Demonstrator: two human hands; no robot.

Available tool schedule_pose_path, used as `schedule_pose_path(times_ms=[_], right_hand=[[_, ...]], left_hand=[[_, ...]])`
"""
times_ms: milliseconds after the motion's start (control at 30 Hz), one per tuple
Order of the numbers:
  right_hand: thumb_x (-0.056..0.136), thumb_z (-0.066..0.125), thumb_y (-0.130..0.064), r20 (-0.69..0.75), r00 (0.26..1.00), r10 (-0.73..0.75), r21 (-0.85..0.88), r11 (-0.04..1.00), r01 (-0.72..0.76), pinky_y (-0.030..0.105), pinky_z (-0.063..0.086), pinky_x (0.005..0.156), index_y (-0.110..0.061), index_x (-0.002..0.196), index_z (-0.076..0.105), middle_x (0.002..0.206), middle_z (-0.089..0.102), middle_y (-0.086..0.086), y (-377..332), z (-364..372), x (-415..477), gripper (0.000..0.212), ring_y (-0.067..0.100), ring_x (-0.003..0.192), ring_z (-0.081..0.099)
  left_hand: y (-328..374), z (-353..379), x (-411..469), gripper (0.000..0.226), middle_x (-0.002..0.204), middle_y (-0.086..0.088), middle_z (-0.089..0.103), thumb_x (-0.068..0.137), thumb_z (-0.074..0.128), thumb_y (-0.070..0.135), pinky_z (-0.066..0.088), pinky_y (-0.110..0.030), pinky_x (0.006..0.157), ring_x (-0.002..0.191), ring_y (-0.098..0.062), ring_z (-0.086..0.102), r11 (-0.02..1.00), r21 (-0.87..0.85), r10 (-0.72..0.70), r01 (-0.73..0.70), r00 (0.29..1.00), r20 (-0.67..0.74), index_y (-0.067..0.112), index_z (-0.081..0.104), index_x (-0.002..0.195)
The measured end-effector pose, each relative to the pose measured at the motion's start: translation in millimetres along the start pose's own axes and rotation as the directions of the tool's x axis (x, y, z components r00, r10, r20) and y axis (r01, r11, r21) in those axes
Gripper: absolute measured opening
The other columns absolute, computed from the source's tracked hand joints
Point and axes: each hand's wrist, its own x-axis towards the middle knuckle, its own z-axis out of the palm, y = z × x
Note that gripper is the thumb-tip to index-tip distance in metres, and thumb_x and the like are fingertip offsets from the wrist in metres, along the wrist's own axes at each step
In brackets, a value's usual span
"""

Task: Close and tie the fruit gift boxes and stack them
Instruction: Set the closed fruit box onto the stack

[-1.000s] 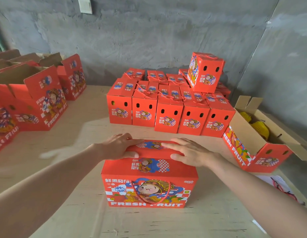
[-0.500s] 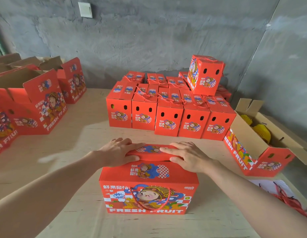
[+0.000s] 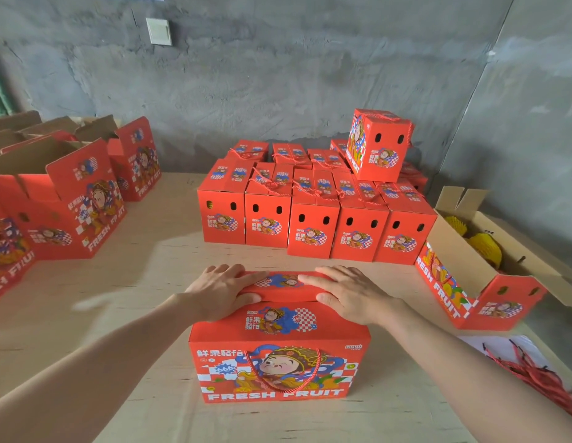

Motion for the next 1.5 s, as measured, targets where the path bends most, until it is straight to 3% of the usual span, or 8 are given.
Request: schedule_pose_path(times_ms=[267,500,733,933,1100,1300,1400,1500], right_hand=[[0.098,0.021,-0.057,-0.037,0.995,0.089,0.040,0.995,-0.087,0.045,0.013,0.115,-0.057,0.143,0.009,0.155,0.023,0.014,-44,6,27,0.047,0.029,0.142,0.022],[0.098,0.020,-0.058,-0.045,0.996,0.073,0.036,0.997,-0.071,0.044,0.021,0.114,-0.057,0.143,0.011,0.153,0.029,0.013,-39,9,27,0.046,0.028,0.140,0.026],[0.098,0.022,-0.057,-0.018,0.997,0.073,0.037,0.997,-0.072,0.043,0.024,0.111,-0.058,0.143,0.012,0.150,0.032,0.010,-39,6,26,0.046,0.028,0.137,0.028],[0.102,0.019,-0.049,0.066,0.997,0.046,-0.014,0.999,-0.046,0.050,0.009,0.116,-0.054,0.145,0.000,0.158,0.015,0.014,-41,0,23,0.048,0.031,0.144,0.013],[0.102,0.020,-0.047,0.053,0.998,0.031,-0.003,1.000,-0.031,0.050,0.007,0.117,-0.055,0.145,0.000,0.157,0.016,0.012,-40,0,22,0.048,0.031,0.144,0.014],[0.100,0.022,-0.052,0.041,0.999,-0.017,-0.036,0.999,0.019,0.045,0.013,0.113,-0.057,0.144,0.003,0.151,0.027,0.011,-31,-2,27,0.047,0.030,0.141,0.020],[0.100,0.022,-0.054,0.008,1.000,-0.026,-0.024,0.999,0.027,0.043,0.015,0.113,-0.058,0.143,0.006,0.151,0.027,0.009,-29,1,28,0.047,0.029,0.141,0.020],[0.099,0.022,-0.054,-0.017,1.000,-0.006,-0.002,1.000,0.006,0.044,0.016,0.113,-0.062,0.141,0.004,0.153,0.025,0.007,-29,7,27,0.046,0.027,0.140,0.020]], left_hand=[[0,-3,1,0.104,0.137,0.006,0.041,0.053,-0.020,0.091,0.033,-0.036,0.103,0.121,-0.019,0.044,0.999,-0.005,-0.037,0.037,0.997,0.063,0.052,0.011,0.145],[-39,0,-19,0.063,0.150,0.003,0.026,0.089,0.037,0.060,0.025,-0.034,0.110,0.137,-0.018,0.024,0.946,-0.293,-0.086,0.142,0.977,0.196,0.044,0.019,0.147],[-23,1,-24,0.054,0.145,0.000,0.033,0.098,0.039,0.045,0.023,-0.029,0.108,0.133,-0.017,0.028,0.947,-0.287,-0.123,0.144,0.988,0.090,0.038,0.022,0.148],[-23,-18,-21,0.061,0.156,0.005,0.010,0.098,0.031,0.049,0.020,-0.038,0.116,0.143,-0.017,0.011,0.958,-0.233,-0.084,0.170,0.938,0.337,0.039,0.000,0.150],[-21,-17,-24,0.059,0.159,0.006,0.000,0.098,0.021,0.053,0.012,-0.041,0.117,0.146,-0.018,0.003,0.982,-0.111,-0.111,0.154,0.939,0.326,0.042,-0.007,0.148],[-24,-13,-19,0.051,0.159,0.002,0.001,0.102,0.019,0.041,0.004,-0.041,0.117,0.146,-0.019,-0.004,0.899,-0.361,-0.144,0.249,0.945,0.292,0.037,0.002,0.149],[-18,-3,-23,0.065,0.159,-0.002,0.003,0.100,0.036,0.039,0.015,-0.042,0.117,0.146,-0.022,0.008,0.728,-0.611,-0.250,0.312,0.950,0.187,0.028,-0.002,0.152],[-3,15,-32,0.066,0.146,-0.009,0.035,0.089,0.060,0.037,0.049,-0.030,0.086,0.116,-0.017,0.051,0.277,-0.902,-0.597,0.331,0.795,0.108,0.012,0.027,0.139]])
